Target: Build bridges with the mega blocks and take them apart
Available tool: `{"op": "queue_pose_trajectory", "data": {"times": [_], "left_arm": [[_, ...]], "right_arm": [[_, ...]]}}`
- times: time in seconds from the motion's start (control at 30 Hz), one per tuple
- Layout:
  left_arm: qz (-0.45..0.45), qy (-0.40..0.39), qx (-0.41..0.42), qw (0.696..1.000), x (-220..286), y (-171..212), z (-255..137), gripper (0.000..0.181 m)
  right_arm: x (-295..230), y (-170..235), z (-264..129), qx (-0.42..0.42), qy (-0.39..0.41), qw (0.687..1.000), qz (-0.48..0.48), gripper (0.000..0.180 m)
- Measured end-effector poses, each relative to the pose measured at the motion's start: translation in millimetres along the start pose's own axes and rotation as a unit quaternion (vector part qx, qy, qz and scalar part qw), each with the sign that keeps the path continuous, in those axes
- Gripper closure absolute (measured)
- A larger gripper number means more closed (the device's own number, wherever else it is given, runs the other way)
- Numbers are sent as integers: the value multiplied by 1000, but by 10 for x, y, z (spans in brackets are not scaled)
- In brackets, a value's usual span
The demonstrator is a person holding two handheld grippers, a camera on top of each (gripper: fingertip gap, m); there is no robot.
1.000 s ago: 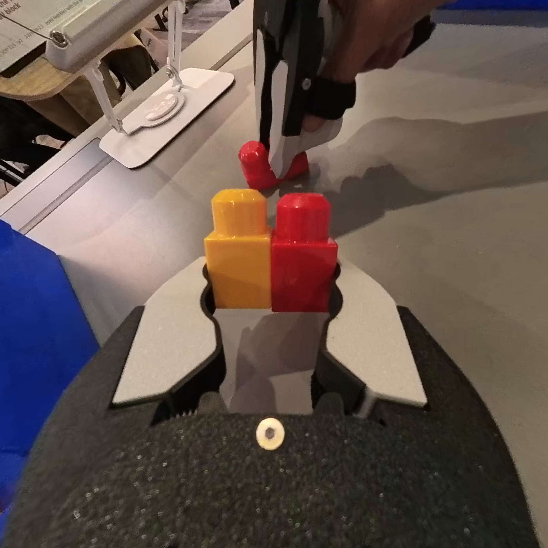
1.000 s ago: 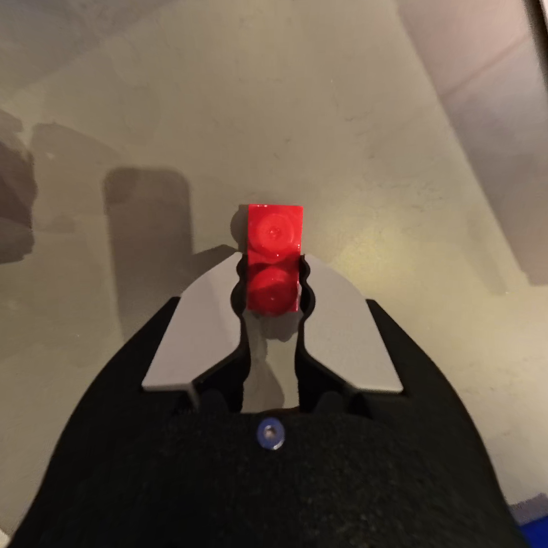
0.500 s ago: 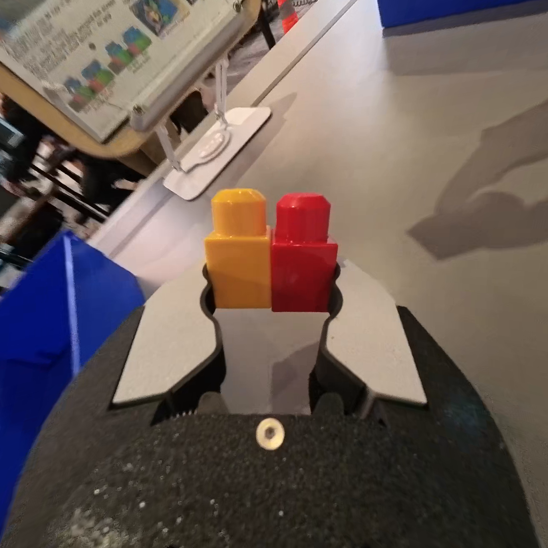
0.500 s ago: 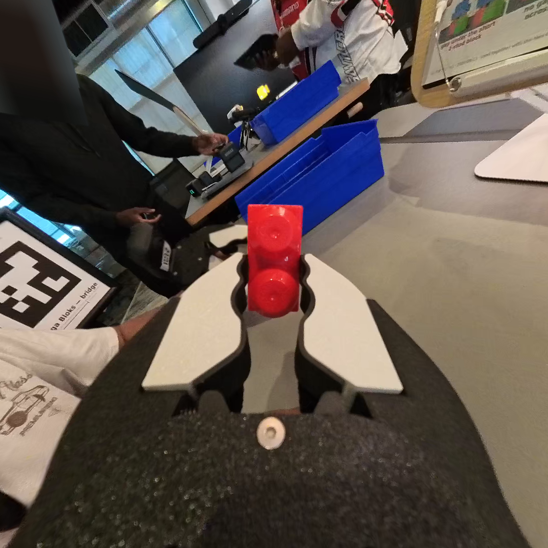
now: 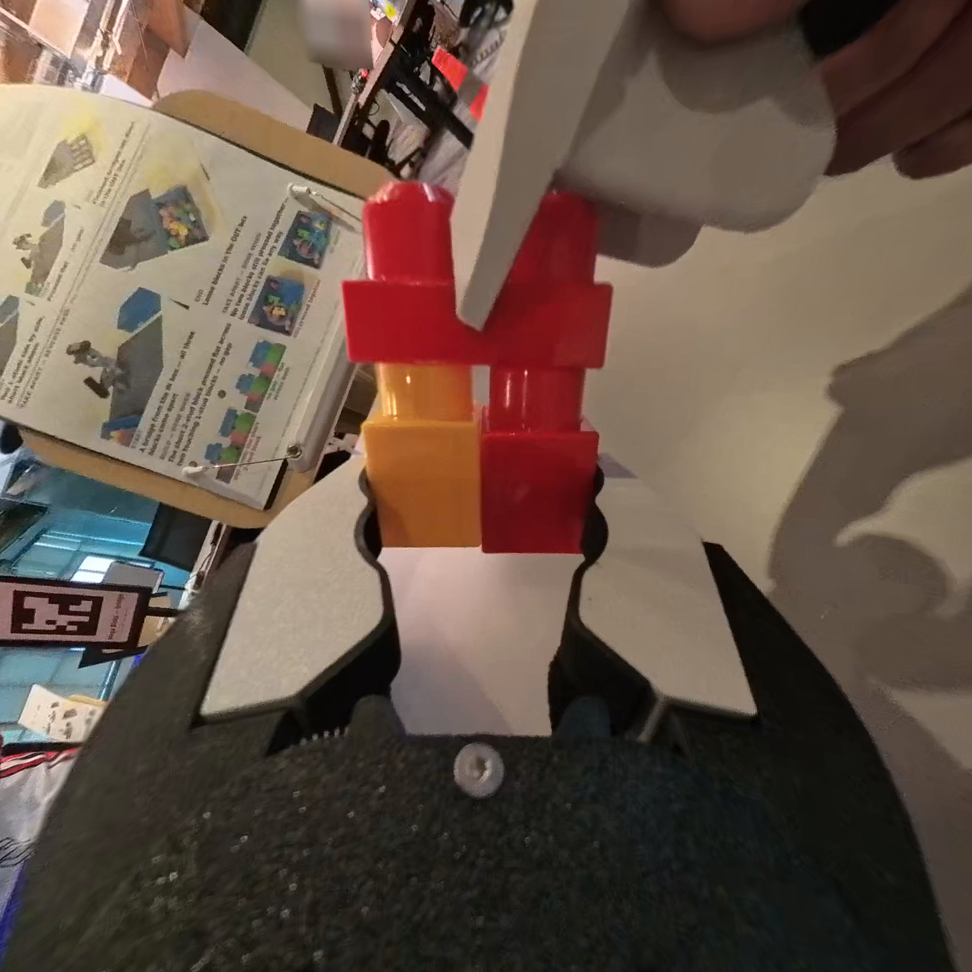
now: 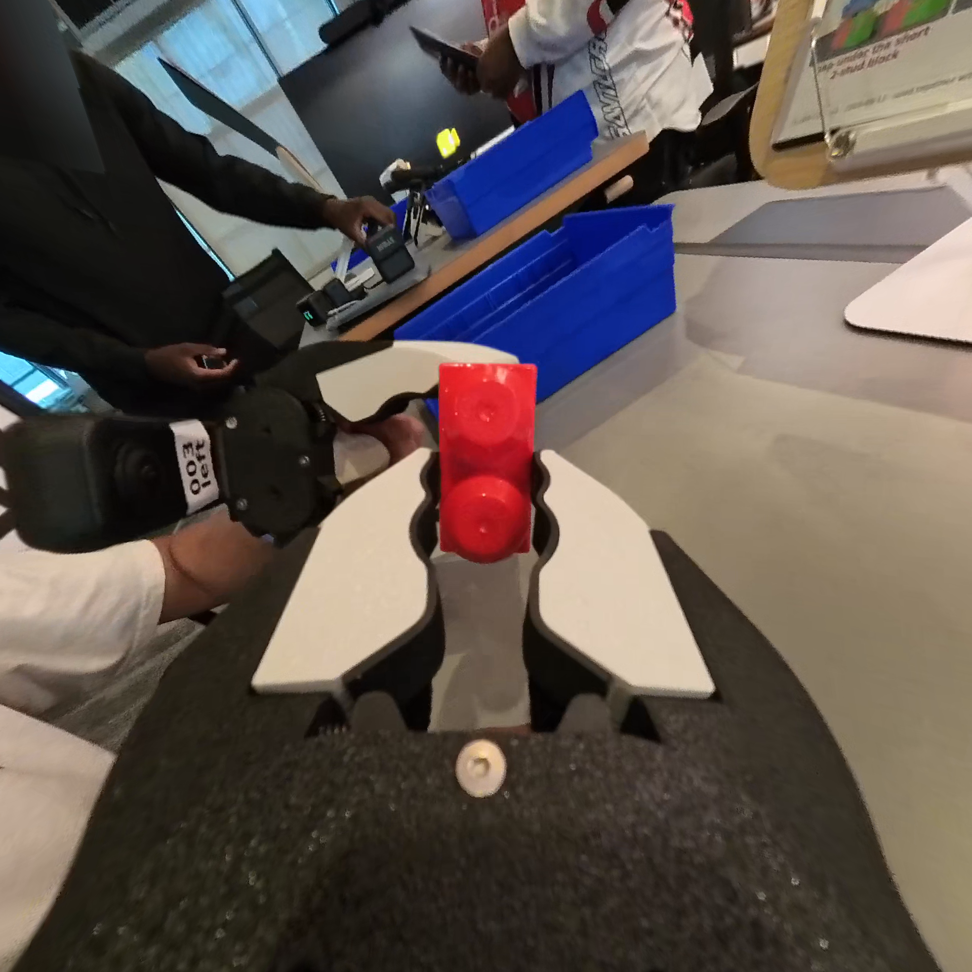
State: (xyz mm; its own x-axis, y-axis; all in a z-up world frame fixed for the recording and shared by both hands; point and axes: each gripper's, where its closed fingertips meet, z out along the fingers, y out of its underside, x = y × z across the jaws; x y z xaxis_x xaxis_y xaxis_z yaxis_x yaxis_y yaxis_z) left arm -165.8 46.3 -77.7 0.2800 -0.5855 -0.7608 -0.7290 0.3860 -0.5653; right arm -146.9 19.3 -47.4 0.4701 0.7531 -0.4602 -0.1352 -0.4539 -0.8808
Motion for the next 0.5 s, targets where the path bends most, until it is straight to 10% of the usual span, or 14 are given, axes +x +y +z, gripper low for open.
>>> {"op": "queue_pose_trajectory", "data": {"times": [0.5], "left_arm": [[29, 1, -10, 1000, 139, -66, 114, 107]], "right_arm": [[100, 166, -63, -53, 8, 998, -20, 147]]}}
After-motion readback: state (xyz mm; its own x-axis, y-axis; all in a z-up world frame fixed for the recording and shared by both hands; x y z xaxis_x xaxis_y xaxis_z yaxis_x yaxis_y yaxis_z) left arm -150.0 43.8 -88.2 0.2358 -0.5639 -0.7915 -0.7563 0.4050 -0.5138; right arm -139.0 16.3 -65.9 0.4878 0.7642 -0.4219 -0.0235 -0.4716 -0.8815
